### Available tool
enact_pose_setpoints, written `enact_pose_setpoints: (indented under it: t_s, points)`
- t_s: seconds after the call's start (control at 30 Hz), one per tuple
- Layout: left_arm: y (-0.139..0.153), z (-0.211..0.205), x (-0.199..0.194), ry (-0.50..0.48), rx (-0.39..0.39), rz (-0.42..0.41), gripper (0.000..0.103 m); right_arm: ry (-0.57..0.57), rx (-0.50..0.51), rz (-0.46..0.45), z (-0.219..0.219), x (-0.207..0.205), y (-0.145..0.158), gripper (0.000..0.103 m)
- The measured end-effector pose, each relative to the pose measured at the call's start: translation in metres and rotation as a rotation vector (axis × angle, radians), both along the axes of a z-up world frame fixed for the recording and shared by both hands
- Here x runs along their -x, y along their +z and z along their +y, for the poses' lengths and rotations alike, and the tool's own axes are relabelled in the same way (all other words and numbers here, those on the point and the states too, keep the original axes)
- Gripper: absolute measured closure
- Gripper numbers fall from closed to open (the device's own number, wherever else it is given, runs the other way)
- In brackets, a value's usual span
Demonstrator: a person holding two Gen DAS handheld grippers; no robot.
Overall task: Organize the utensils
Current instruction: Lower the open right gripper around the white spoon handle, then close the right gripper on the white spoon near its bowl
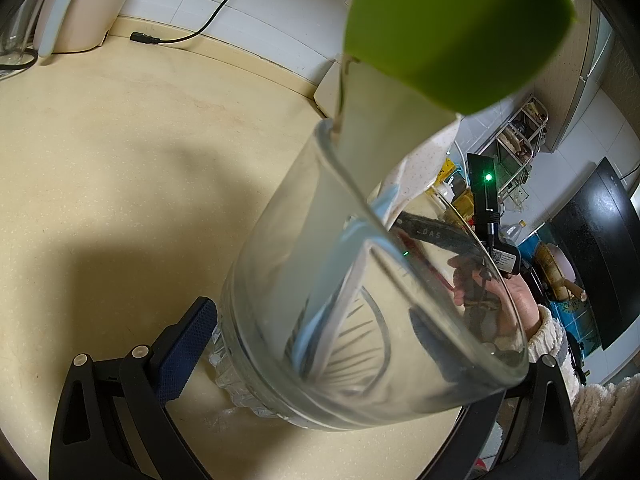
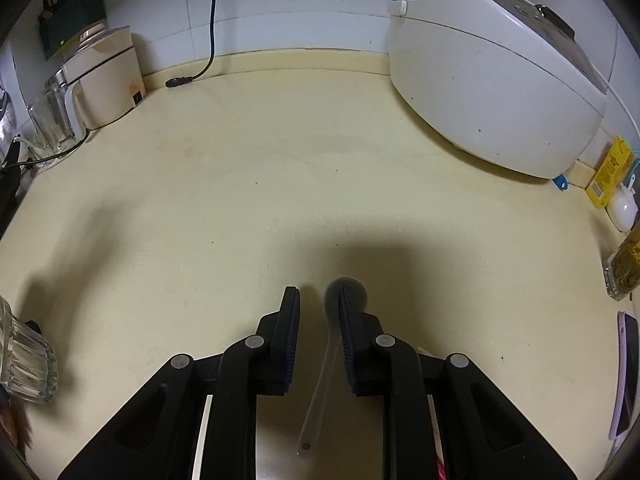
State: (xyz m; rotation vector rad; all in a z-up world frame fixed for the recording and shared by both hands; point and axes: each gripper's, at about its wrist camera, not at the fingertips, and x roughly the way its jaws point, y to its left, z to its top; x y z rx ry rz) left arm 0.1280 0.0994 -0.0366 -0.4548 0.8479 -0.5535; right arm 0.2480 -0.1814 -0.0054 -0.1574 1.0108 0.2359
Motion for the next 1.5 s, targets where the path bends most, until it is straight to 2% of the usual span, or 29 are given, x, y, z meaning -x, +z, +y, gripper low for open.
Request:
enact_pose_setpoints:
  t_s: [0.27, 0.33, 0.47, 0.7, 0.83, 1.0, 1.2, 1.5]
  points:
    - [0.000, 0.000, 0.000, 0.000, 0.000, 0.000, 0.003, 0.091, -0.146, 0.017, -0.003, 0.016, 0.000, 0.083]
    - [0.000, 0.000, 0.000, 0.000, 0.000, 0.000, 0.003, 0.118, -0.157, 0.016, -0.001, 0.021, 0.001, 0.083]
    - [0.000, 0.000, 0.000, 0.000, 0.000, 0.000, 0.003, 0.161, -0.137, 0.011, 0.008, 0.031, 0.000, 0.083]
    - [0.000, 0.000, 0.000, 0.000, 0.000, 0.000, 0.003, 0.166, -0.070, -0.075, 0.020, 0.044, 0.013, 0.081]
    - [0.000, 0.000, 0.000, 0.000, 0.000, 0.000, 0.003, 0.129, -0.022, -0.094, 0.019, 0.042, 0.015, 0.077]
    - [0.000, 0.000, 0.000, 0.000, 0.000, 0.000, 0.003, 0.131, -0.004, -0.043, 0.021, 0.031, 0.005, 0.066]
    - [0.000, 0.000, 0.000, 0.000, 0.000, 0.000, 0.003, 0.142, 0.030, -0.016, 0.029, 0.021, -0.005, 0.064]
    - [0.000, 0.000, 0.000, 0.000, 0.000, 0.001, 0.003, 0.104, -0.033, -0.021, 0.012, 0.021, 0.000, 0.063]
